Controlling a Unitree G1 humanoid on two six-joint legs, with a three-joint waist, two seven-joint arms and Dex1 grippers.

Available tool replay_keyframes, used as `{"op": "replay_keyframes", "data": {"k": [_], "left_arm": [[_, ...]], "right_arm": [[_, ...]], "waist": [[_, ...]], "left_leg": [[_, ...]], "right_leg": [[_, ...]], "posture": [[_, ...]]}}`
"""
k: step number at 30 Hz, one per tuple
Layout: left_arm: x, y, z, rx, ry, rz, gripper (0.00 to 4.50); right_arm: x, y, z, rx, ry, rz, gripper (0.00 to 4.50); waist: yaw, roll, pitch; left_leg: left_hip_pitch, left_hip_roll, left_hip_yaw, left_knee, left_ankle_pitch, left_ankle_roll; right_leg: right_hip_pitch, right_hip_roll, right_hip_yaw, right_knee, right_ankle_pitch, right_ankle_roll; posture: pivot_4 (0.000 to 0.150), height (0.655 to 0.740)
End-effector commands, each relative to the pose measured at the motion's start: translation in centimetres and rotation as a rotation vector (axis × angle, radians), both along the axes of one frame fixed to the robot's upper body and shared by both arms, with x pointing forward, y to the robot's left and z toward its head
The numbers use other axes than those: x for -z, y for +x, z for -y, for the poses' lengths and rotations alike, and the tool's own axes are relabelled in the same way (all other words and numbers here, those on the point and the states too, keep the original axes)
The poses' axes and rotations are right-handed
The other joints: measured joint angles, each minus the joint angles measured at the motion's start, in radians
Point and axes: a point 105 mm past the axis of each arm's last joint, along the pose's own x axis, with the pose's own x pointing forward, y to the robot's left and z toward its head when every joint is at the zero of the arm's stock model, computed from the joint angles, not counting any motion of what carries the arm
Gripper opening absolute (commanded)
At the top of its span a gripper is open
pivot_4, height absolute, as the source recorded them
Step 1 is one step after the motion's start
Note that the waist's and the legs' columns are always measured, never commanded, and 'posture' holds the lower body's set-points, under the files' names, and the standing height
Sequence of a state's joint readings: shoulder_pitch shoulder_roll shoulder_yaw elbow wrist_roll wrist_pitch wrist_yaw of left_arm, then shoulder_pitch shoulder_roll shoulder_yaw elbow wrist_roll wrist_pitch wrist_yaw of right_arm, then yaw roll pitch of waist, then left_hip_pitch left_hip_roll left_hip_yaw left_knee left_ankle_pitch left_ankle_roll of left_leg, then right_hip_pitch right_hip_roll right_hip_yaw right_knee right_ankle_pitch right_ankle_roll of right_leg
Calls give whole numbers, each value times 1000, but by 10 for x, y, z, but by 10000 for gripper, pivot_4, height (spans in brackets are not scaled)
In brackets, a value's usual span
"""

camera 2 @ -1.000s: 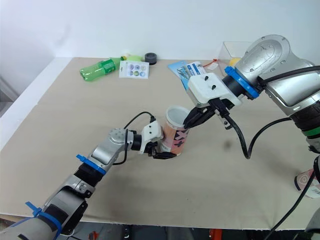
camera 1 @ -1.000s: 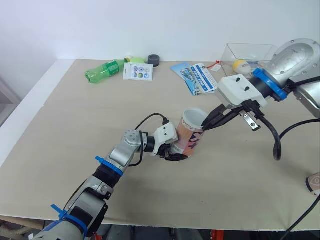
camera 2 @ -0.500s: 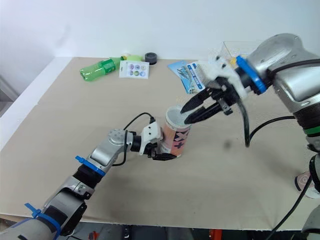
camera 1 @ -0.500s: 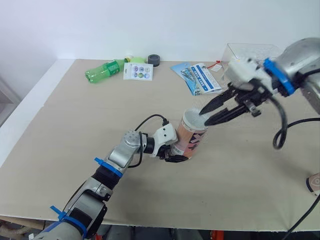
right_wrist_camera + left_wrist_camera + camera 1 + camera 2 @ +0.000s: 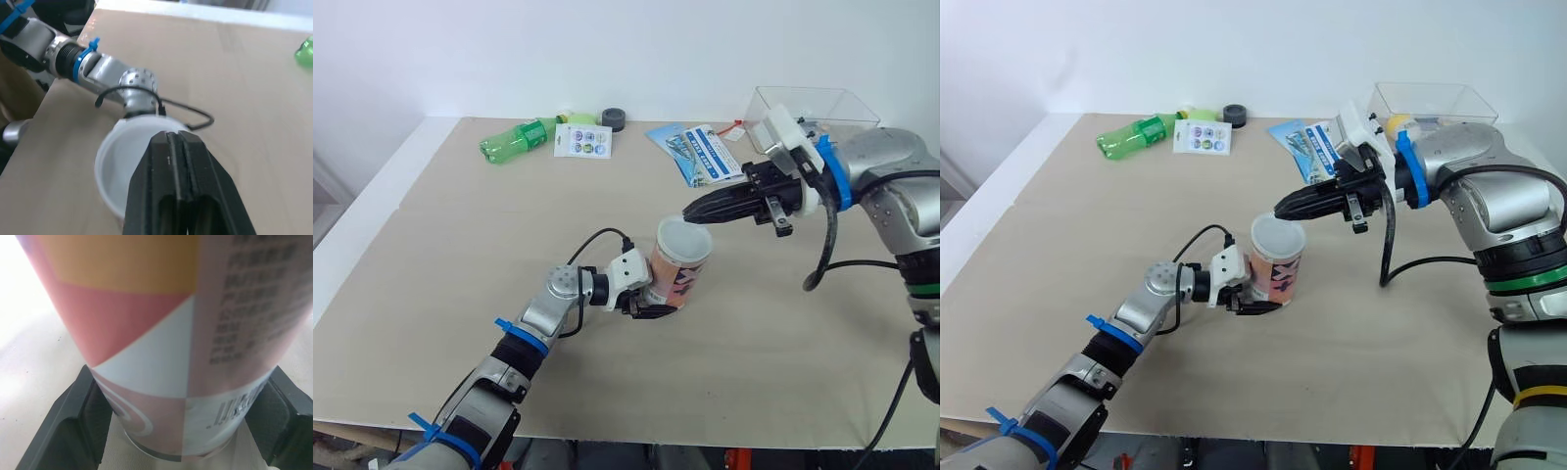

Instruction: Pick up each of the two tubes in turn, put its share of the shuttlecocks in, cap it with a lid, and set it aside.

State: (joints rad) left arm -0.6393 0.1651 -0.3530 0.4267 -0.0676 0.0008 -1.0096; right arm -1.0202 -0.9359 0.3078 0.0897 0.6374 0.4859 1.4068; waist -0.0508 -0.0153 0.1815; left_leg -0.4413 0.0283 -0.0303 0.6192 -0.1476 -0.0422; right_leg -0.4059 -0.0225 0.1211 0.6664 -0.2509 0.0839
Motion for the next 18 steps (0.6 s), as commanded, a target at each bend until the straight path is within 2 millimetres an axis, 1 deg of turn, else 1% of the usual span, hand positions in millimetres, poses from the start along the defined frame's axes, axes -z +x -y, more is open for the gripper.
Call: {"op": "replay_keyframes", "data": {"k": [1,4,8,10,18], "left_arm": [[0,2,1,-8,0,4,34312],[-1,2,3,-5,-3,2,34312],[-4,3,3,-6,-10,2,34312],[-4,3,3,-8,-9,1,34312],[-4,2,2,-11,-11,0,34312]], "right_arm": [[0,-1,-7,-11,-5,42,1781],[13,-1,-8,-31,-43,13,1781],[32,7,-6,-7,-112,9,1781],[39,8,-4,-6,-152,9,1781],[62,11,-1,26,-257,-41,1781]], "waist": [[0,0,0],[2,0,0],[3,0,0],[3,0,-1],[2,-1,-3]], "left_leg": [[0,0,0,0,0,0],[0,0,0,1,0,0],[0,0,0,1,0,0],[0,0,0,1,0,0],[3,0,-1,1,0,0]], "right_leg": [[0,0,0,0,0,0],[0,0,0,0,0,0],[0,0,0,0,0,1],[1,0,0,0,0,1],[3,0,0,0,0,0]], "posture": [[1500,7400],[1500,7400],[1500,7400],[1500,7400],[1500,7400]]}}
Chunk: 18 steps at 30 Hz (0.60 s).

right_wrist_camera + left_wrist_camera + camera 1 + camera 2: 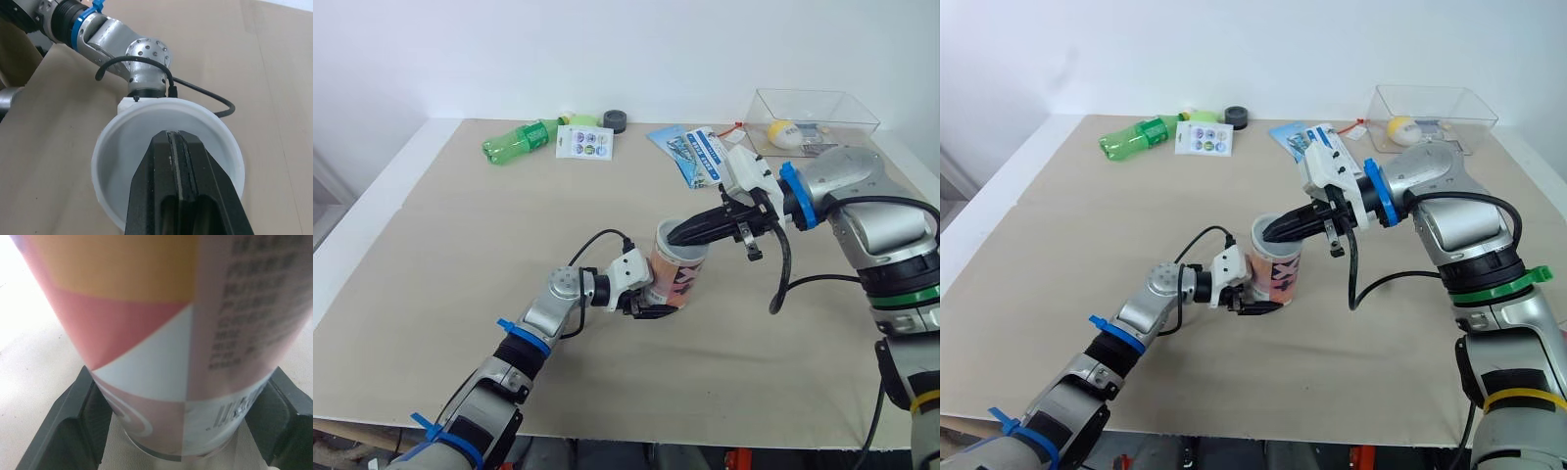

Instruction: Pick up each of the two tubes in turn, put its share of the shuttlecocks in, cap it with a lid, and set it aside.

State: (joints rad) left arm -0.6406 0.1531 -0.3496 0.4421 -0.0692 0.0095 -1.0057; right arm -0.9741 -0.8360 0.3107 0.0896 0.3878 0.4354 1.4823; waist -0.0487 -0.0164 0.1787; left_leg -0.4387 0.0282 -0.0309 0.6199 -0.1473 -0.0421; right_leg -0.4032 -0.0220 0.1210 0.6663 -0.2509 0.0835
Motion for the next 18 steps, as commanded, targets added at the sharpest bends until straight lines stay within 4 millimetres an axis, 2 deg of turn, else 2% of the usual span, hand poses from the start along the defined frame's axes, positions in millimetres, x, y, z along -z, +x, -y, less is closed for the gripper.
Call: {"op": "replay_keyframes", "data": {"k": [1,9,13,16,18], "left_arm": [[-7,2,1,-5,-6,22,34312],[-7,2,3,-3,-8,20,34312],[-8,1,4,-2,-14,20,34312],[-7,2,3,-5,-11,20,34312],[-7,2,1,-7,-7,19,34312]], "right_arm": [[32,4,6,44,-124,-71,1781],[49,6,3,5,-210,-34,1781],[52,3,0,-13,-195,-52,1781],[28,1,-2,22,-71,-132,1781],[8,1,1,42,10,-164,6797]], "waist": [[0,-1,-2],[-1,-2,-7],[-2,-3,-11],[-3,-3,-11],[-2,-3,-11]], "left_leg": [[0,0,0,0,0,0],[2,0,0,0,0,0],[3,1,0,0,0,0],[5,1,0,0,0,0],[5,1,0,0,0,0]], "right_leg": [[0,0,0,0,0,0],[2,0,0,0,-1,-3],[3,0,0,0,-1,-3],[4,0,0,0,-1,-4],[4,0,0,0,-1,-4]], "posture": [[1500,7400],[1500,7400],[1500,7400],[1500,7400],[1500,7400]]}}
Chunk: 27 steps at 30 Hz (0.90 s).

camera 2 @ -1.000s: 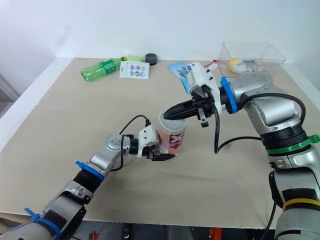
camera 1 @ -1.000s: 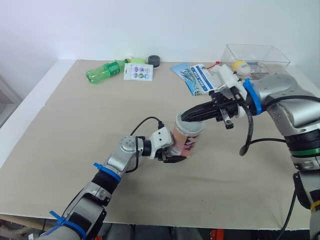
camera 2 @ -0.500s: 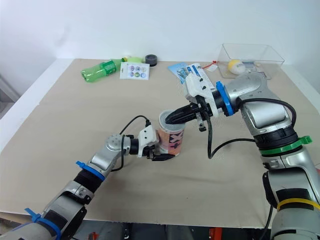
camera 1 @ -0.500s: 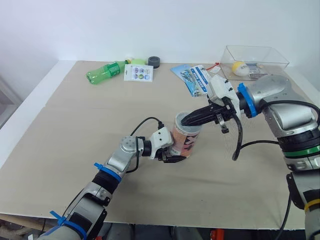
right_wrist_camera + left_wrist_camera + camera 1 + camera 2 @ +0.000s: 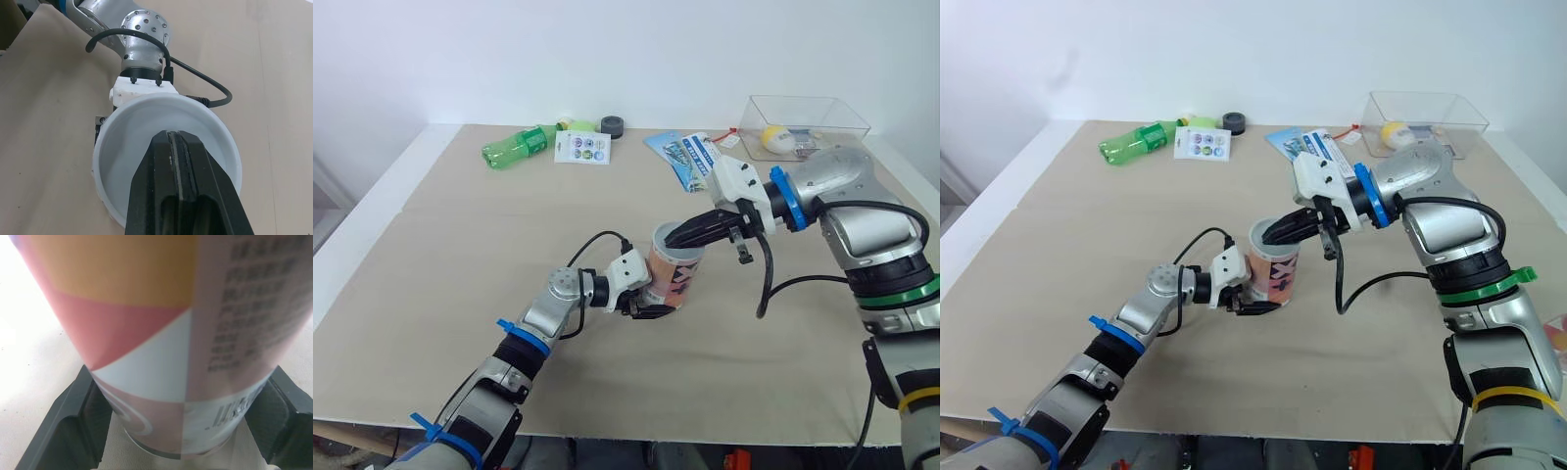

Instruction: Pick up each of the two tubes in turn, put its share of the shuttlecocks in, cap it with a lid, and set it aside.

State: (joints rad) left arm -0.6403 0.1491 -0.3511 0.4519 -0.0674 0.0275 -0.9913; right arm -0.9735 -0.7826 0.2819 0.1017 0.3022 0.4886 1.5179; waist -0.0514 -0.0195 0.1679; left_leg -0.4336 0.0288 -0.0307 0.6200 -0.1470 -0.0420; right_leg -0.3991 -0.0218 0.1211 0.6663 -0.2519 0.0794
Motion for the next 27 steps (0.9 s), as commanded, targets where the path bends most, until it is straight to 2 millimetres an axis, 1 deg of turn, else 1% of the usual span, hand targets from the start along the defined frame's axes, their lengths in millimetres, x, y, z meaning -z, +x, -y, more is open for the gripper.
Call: {"op": "replay_keyframes", "data": {"k": [1,2,3,5,6,7,8,9,10,12,13,14,16,18,21,22,25,27], "left_arm": [[-10,0,1,11,-11,41,34312],[-9,0,0,10,-9,40,34312],[-9,0,-1,9,-8,40,34312],[-8,1,-3,7,-4,38,34312],[-8,1,-4,6,-3,37,34312],[-8,1,-5,5,-2,36,34312],[-7,1,-6,5,1,35,34312],[-6,0,-6,5,2,34,34312],[-6,0,-7,6,4,33,34312],[-5,-1,-8,8,7,32,34312],[-5,-1,-8,9,3,31,34312],[-7,-1,-7,9,-5,31,34312],[-10,-2,-7,8,-33,21,34312],[-11,-2,-8,9,-42,16,34312],[-10,-5,-10,17,-41,11,34312],[-8,-6,-10,22,-38,10,34312],[-6,-8,-12,37,-27,4,34312],[-7,-9,-13,45,-35,1,41101]], "right_arm": [[-6,-4,7,30,59,-145,10011],[-18,-6,12,41,106,-153,15474],[-26,-7,15,48,137,-159,20418],[-50,-12,28,82,231,-163,28428],[-57,-14,34,101,264,-163,33044],[-62,-16,38,115,284,-164,36256],[-65,-19,45,140,314,-168,36256],[-67,-20,52,168,342,-158,43695],[-68,-21,59,199,368,-153,44598],[-64,-27,71,259,415,-146,44598],[-60,-31,75,289,442,-160,44598],[-51,-32,77,315,465,-155,44598],[-21,-35,79,372,467,-147,44598],[15,-35,78,432,443,-144,44598],[61,-39,70,455,413,-140,44598],[72,-39,65,446,419,-125,44598],[94,-35,53,439,463,-114,44598],[106,-31,48,435,463,-108,45000]], "waist": [[1,0,0],[1,0,0],[2,0,1],[3,1,1],[4,1,2],[4,1,2],[4,1,2],[4,1,2],[4,1,2],[4,1,2],[4,1,2],[4,0,2],[4,1,2],[2,1,2],[2,1,2],[0,1,2],[-6,2,2],[-5,1,3]], "left_leg": [[0,0,0,0,0,0],[-2,0,0,0,0,0],[-3,0,0,0,0,0],[-6,0,0,0,0,0],[-7,-1,0,0,0,0],[-8,-1,0,-1,0,0],[-8,-1,-1,-1,0,0],[-8,-1,-1,-2,-1,0],[-8,-1,-1,-2,-1,0],[-8,-1,-2,-3,-1,-1],[-8,-1,-2,-3,-1,-1],[-8,-1,-2,-3,-1,-1],[-8,-1,-2,-3,-1,-1],[-7,-1,-2,-3,-2,-1],[-7,-1,-3,-2,-1,-1],[-7,-1,-3,-2,-1,-1],[-6,-1,-1,-1,-1,-1],[-6,-1,-1,-1,0,0]], "right_leg": [[0,0,0,0,0,0],[-1,0,0,0,0,0],[-2,0,0,0,-1,0],[-5,0,0,0,-1,0],[-5,-1,0,0,0,1],[-6,-1,0,0,1,3],[-6,-1,0,0,1,3],[-6,0,0,0,0,3],[-7,-1,0,0,0,3],[-6,0,0,-1,-2,4],[-6,0,-1,-1,-2,5],[-6,0,0,-1,-2,5],[-6,0,0,-1,-3,5],[-6,1,1,-1,-3,6],[-5,2,1,0,-3,6],[-5,2,1,0,-2,6],[-5,2,2,0,0,7],[-4,2,2,0,0,4]], "posture": [[1500,7400],[1500,7400],[1500,7400],[1500,7400],[1500,7400],[1500,7400],[1500,7400],[1500,7400],[1500,7400],[1500,7400],[1500,7400],[1500,7400],[1500,7400],[1500,7400],[1500,7400],[1500,7400],[1500,7400],[1500,7400]]}}
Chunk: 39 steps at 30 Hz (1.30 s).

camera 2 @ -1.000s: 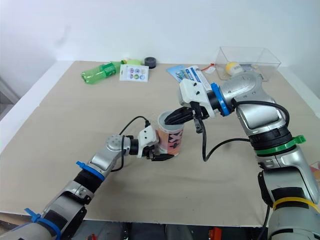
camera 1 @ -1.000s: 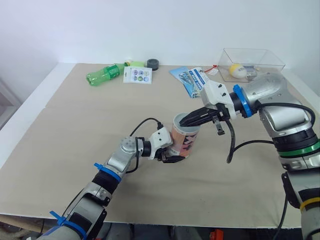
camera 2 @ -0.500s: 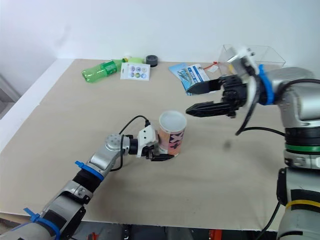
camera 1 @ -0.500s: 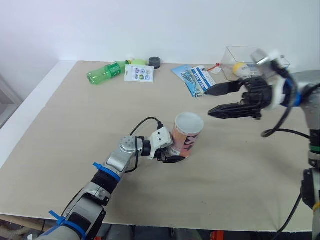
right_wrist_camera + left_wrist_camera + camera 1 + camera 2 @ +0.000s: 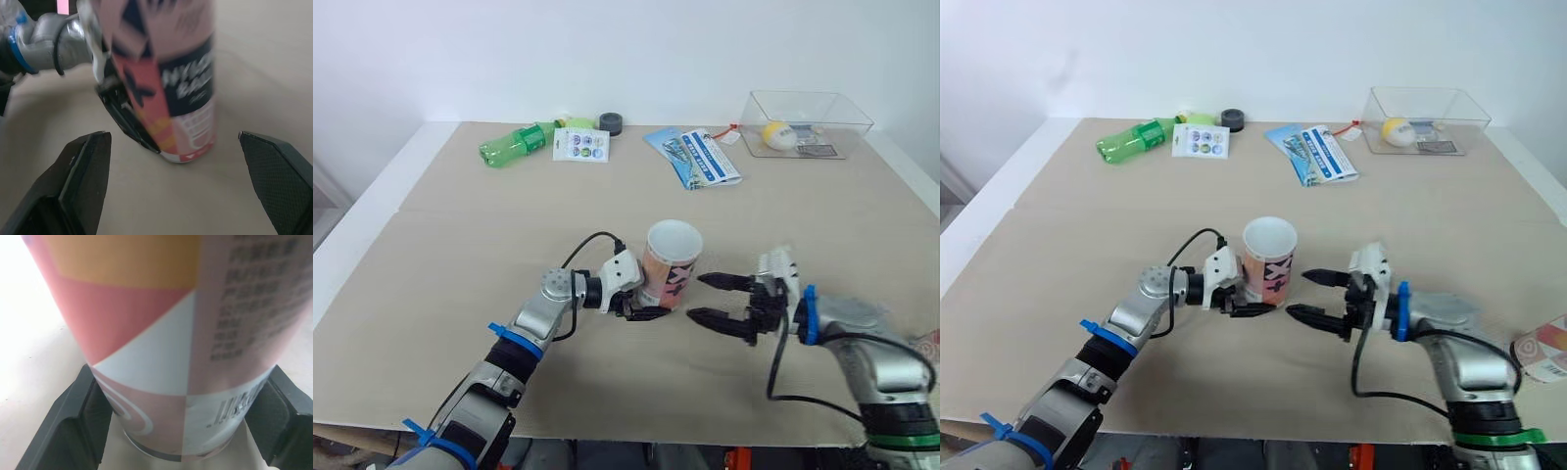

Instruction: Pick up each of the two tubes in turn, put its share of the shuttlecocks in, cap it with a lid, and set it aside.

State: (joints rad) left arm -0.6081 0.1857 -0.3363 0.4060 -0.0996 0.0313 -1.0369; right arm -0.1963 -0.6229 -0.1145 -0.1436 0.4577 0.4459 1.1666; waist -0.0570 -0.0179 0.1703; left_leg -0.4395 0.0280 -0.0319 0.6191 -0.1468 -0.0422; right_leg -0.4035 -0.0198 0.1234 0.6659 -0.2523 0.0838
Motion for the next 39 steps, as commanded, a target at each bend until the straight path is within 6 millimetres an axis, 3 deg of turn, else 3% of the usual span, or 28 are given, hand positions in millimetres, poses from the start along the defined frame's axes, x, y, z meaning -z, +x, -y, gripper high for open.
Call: {"op": "replay_keyframes", "data": {"k": [1,7,22,29,39], "left_arm": [[-7,-5,-2,34,-25,5,44024],[-13,-10,-13,57,-37,32,44606],[-14,-15,-58,-11,-6,69,44606],[-27,-22,-76,-36,-63,68,44606],[-24,-33,-80,-63,-139,19,44606]], "right_arm": [[7,10,-6,-3,-19,95,45000],[21,26,-17,9,5,122,45000],[36,17,-43,-93,28,132,45000],[42,15,-49,-142,9,142,45000],[46,23,-64,-202,11,164,45000]], "waist": [[1,-1,0],[-1,-2,1],[1,-2,1],[1,-2,1],[-3,-2,1]], "left_leg": [[0,0,0,1,1,0],[1,1,0,0,1,0],[1,1,-1,-1,1,0],[1,2,-1,-2,1,0],[2,3,0,-1,1,0]], "right_leg": [[1,0,0,0,0,-1],[0,0,0,0,1,-3],[0,1,-1,0,-1,-4],[0,1,-1,0,-1,-5],[0,1,-1,0,1,-6]], "posture": [[1500,7400],[1500,7400],[1500,7400],[1500,7400],[1500,7400]]}}
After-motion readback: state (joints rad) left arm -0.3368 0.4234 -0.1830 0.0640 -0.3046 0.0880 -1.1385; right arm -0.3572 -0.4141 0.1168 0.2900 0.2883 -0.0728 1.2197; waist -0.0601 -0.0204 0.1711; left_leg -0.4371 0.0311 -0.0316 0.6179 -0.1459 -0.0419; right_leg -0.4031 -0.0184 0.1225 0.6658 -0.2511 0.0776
